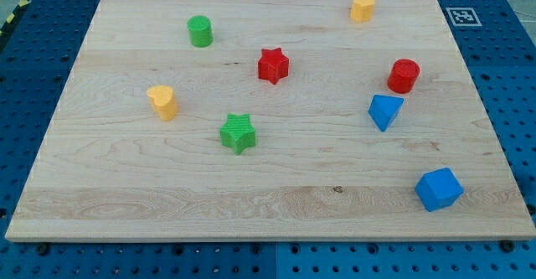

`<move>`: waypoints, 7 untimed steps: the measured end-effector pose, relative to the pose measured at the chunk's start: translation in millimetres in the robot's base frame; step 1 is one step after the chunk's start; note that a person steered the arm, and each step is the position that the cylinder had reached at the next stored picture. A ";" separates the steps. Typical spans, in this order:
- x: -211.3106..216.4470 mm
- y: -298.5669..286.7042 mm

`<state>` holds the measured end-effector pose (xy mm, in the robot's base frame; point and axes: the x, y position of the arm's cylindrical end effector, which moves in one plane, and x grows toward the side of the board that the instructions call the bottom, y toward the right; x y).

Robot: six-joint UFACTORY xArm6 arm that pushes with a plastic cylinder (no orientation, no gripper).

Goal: Push the blue cube to the bottom of the blue triangle

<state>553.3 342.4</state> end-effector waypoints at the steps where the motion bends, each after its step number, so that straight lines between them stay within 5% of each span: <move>1: 47.7 -20.5; 4: 45.7 -163.4; 6: 15.3 -151.4; 7: 21.9 -95.4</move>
<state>575.3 247.0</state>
